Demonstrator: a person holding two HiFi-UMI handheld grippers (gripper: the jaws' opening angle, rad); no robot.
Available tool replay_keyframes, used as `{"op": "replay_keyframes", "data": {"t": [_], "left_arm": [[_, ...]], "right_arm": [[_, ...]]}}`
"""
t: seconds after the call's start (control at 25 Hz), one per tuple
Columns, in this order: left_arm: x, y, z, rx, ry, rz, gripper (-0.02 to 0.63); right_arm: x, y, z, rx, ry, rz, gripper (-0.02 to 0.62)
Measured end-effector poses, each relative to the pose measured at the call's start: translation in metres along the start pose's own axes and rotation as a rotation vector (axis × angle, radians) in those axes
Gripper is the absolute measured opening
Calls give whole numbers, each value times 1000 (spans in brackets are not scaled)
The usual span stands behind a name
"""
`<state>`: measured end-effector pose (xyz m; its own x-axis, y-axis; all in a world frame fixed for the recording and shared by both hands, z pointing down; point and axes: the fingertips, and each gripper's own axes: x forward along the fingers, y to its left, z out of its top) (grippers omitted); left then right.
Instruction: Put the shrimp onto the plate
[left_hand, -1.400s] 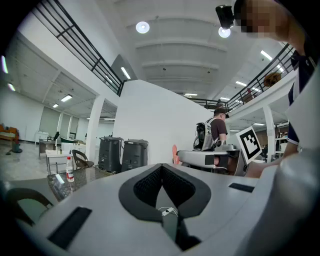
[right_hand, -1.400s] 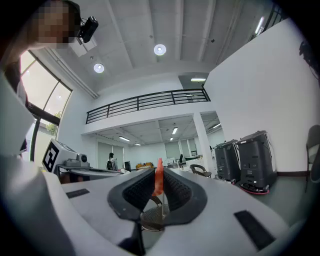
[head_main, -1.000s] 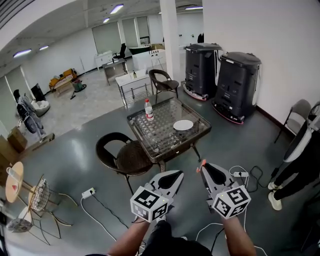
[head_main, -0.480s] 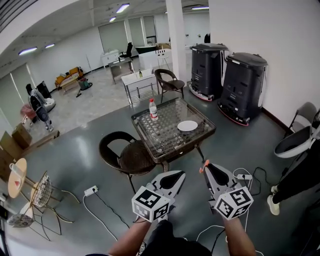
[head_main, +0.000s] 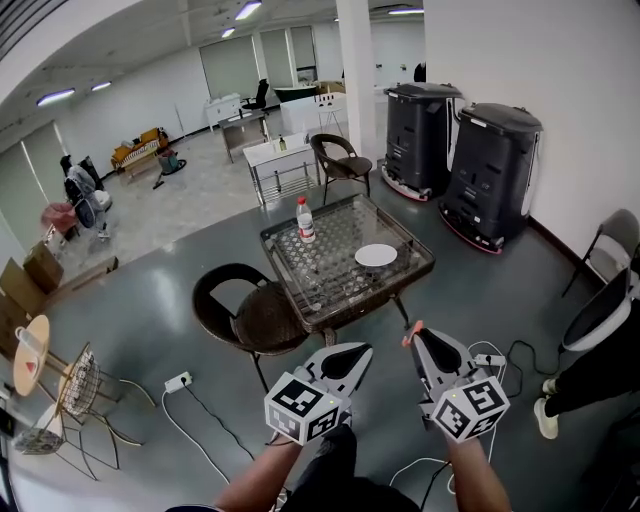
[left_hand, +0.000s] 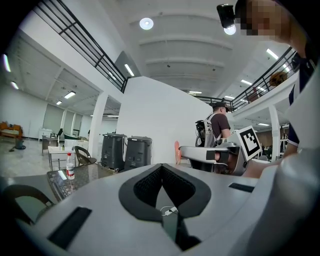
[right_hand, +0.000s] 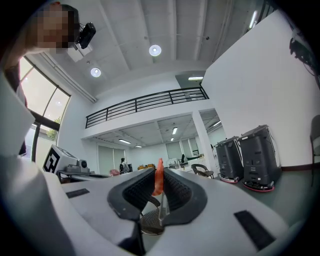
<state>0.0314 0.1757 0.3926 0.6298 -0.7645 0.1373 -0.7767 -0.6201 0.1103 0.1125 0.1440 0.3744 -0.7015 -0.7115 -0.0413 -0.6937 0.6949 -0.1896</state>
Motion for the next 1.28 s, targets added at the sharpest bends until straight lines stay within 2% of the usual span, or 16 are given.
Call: {"op": "replay_keyframes", "data": {"t": [0.44, 0.96, 1.28], "left_arm": [[65, 72, 7, -28, 19, -38, 9], [142, 182, 20, -69, 48, -110, 9], [169, 235, 35, -71, 38, -152, 9]], "right_arm": [[75, -55, 4, 4, 17, -34, 54], [191, -115, 4, 14, 67, -105, 54], [251, -132, 9, -2, 90, -125, 54]]}}
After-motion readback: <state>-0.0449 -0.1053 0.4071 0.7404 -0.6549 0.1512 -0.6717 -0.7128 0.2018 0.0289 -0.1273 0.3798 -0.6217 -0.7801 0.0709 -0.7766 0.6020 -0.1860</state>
